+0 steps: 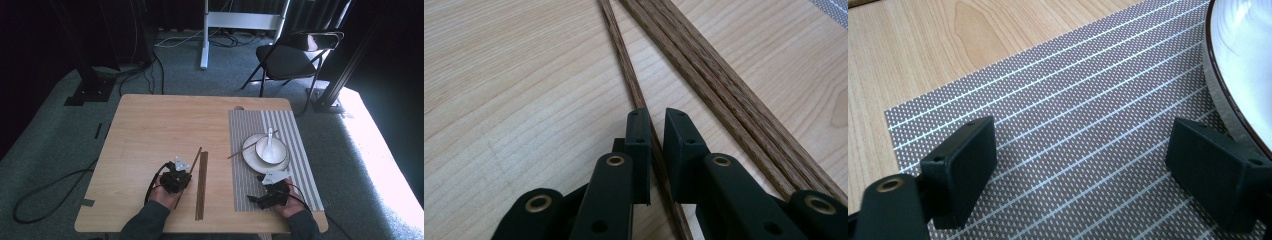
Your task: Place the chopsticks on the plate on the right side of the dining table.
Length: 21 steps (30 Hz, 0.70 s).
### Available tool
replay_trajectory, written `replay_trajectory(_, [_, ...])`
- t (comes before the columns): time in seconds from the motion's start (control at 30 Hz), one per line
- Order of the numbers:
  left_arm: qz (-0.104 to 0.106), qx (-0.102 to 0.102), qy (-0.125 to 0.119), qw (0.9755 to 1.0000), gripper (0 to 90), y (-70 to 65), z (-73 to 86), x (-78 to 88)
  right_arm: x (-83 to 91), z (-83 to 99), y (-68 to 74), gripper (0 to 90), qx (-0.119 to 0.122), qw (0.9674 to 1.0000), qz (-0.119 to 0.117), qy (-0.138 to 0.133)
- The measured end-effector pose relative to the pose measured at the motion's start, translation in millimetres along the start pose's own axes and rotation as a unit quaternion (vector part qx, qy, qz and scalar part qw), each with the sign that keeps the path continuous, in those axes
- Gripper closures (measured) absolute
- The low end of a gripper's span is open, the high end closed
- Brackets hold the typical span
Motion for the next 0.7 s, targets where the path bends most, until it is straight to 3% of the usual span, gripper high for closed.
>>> replay_trajectory(0.53, [0.001,0.014,0.012,0.9998,79.1,-2.1,8.6,5.3,0.0,-0.1,0.1,12.4,-0.001,1.0000,0.000,0.000])
replay_trajectory(0.7, [-0.001,0.023,0.014,0.9996,83.1,-0.5,9.2,5.9,0.0,-0.1,0.1,12.3,-0.001,1.0000,0.000,0.000])
Point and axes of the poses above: each handheld gripper's, and its own axes: x roughly backward along the jaws, z roughly out of its underside, y roughly to its left, the point moved 8 cm from there along -x, roughly forward along the jaws, and after that the axes turned 12 degrees about y, right-handed, at the moved point
